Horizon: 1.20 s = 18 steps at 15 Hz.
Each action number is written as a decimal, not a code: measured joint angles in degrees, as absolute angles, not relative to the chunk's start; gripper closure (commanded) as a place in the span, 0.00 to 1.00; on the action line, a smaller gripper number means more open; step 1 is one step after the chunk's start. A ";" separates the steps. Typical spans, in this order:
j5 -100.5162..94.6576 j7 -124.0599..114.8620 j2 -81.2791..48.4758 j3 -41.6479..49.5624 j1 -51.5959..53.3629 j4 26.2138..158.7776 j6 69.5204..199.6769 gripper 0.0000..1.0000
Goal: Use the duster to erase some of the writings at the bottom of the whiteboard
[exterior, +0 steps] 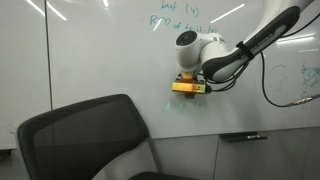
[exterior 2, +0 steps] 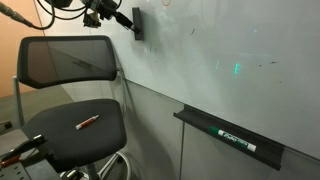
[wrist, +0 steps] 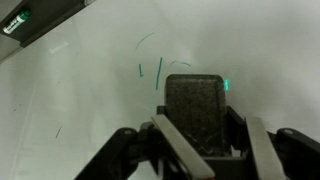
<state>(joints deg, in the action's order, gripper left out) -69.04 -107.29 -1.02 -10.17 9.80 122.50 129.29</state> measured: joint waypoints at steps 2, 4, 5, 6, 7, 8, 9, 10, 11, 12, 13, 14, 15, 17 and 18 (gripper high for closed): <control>-67.98 -106.79 -1.75 -10.18 9.84 121.99 128.76 0.67; -66.73 -106.59 -2.09 -10.09 9.84 121.58 128.18 0.67; -66.00 -106.53 -2.15 -9.99 9.82 121.39 127.86 0.67; -65.47 -106.51 -2.16 -9.88 9.78 121.26 127.50 0.67; -65.06 -106.51 -2.14 -9.75 9.73 121.18 127.15 0.67; -64.66 -106.52 -2.09 -9.60 9.68 121.14 126.77 0.67; -64.36 -106.55 -2.00 -9.41 9.63 121.13 126.43 0.67; -64.10 -106.58 -1.84 -9.21 9.58 121.15 126.19 0.67; -63.87 -106.61 -1.58 -9.01 9.53 121.22 125.99 0.67; -63.79 -106.66 -1.28 -8.84 9.48 121.31 125.69 0.67; -63.79 -106.75 -0.96 -8.70 9.42 121.40 125.37 0.67; -63.79 -106.86 -0.56 -8.54 9.36 121.53 125.19 0.67; -63.79 -107.09 -0.05 -8.40 9.26 121.73 125.14 0.67; -63.79 -107.65 1.22 -8.13 8.96 122.15 125.14 0.67; -63.87 -107.97 1.93 -8.02 8.79 122.38 125.15 0.67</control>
